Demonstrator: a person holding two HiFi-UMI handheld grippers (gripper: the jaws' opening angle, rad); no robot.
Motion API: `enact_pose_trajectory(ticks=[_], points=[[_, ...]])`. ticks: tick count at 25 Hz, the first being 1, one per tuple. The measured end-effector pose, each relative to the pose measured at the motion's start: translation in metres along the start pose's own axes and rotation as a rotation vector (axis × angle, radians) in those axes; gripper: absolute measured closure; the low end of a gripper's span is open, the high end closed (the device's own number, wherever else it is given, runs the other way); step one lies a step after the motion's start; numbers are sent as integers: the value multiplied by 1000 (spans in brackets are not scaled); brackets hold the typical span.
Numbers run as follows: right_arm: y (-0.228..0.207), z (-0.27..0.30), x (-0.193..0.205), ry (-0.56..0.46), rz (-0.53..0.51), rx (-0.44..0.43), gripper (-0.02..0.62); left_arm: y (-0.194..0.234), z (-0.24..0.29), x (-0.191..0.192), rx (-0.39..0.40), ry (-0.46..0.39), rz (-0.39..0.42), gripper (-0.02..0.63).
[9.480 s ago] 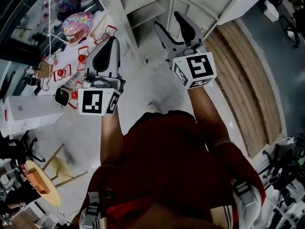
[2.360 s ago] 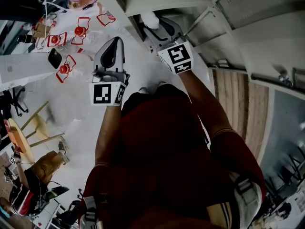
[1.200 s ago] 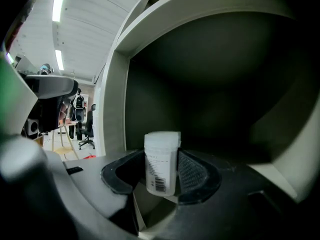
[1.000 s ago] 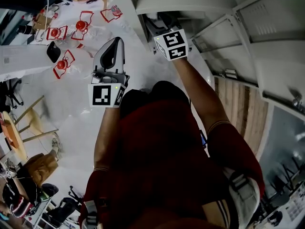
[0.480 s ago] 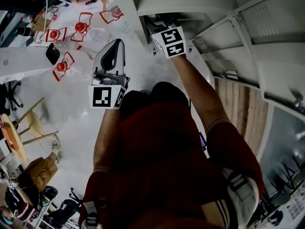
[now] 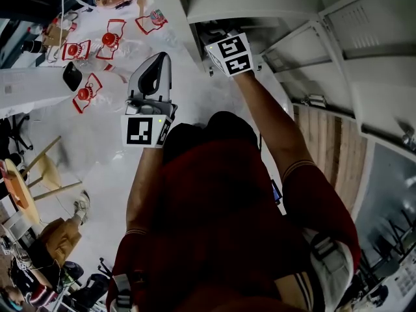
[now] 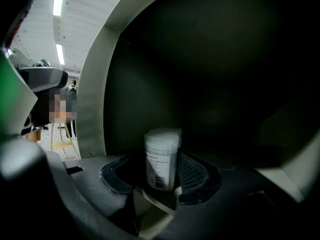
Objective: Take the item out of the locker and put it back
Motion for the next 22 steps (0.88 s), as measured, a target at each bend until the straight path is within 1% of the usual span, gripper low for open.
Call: enact_pose_trajectory(ticks=[2, 5, 8, 16, 22], points=[[0, 0, 1, 8, -2, -7, 401, -1, 1, 1, 6, 2, 0, 600], [0, -3, 2, 7, 10, -19, 373, -1, 3, 0, 15, 1, -1, 600], [-2, -8, 2, 5, 14, -24, 365, -2, 4, 1, 20, 5, -6, 600], [-6, -31, -1, 2, 18, -7, 364, -6, 4, -4, 35, 3, -6, 600], [-8, -58, -13, -1, 13, 15, 364, -14, 3, -13, 59, 10, -24, 600]])
Point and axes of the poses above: the fingertips, and each gripper's own axes: z forward along the fingers, y to its left, x out of its underside, the point moved 4 cm from there along -z, backward along the fingers, and after that the axes turned 3 degrees about x, right-handed, at the moved point
